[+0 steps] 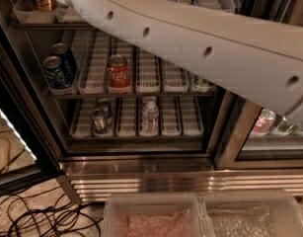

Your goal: Pick orange can from top shelf of fridge

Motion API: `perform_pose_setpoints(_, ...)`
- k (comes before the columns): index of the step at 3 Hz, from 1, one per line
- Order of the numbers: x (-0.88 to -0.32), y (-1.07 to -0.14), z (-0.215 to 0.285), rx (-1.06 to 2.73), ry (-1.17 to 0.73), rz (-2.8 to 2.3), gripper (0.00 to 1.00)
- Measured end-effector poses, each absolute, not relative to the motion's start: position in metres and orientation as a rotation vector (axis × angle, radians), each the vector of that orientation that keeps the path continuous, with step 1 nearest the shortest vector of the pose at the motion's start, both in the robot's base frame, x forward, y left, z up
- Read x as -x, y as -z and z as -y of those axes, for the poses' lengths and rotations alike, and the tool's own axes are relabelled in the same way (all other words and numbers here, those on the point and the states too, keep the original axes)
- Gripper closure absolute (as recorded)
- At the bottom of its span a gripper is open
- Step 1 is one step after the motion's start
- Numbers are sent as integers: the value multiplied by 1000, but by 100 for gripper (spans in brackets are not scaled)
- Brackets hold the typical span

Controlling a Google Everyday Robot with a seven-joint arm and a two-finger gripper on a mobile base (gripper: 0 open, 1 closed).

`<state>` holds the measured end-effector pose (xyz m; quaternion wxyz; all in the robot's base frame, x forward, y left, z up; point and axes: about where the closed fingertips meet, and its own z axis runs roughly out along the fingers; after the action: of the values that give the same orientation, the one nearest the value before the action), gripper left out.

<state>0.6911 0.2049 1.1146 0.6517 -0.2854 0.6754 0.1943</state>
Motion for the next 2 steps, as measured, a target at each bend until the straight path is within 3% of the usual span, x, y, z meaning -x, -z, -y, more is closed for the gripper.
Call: perform_pose_setpoints(2, -675, -1116, -184, 596, -429, -1571, 100)
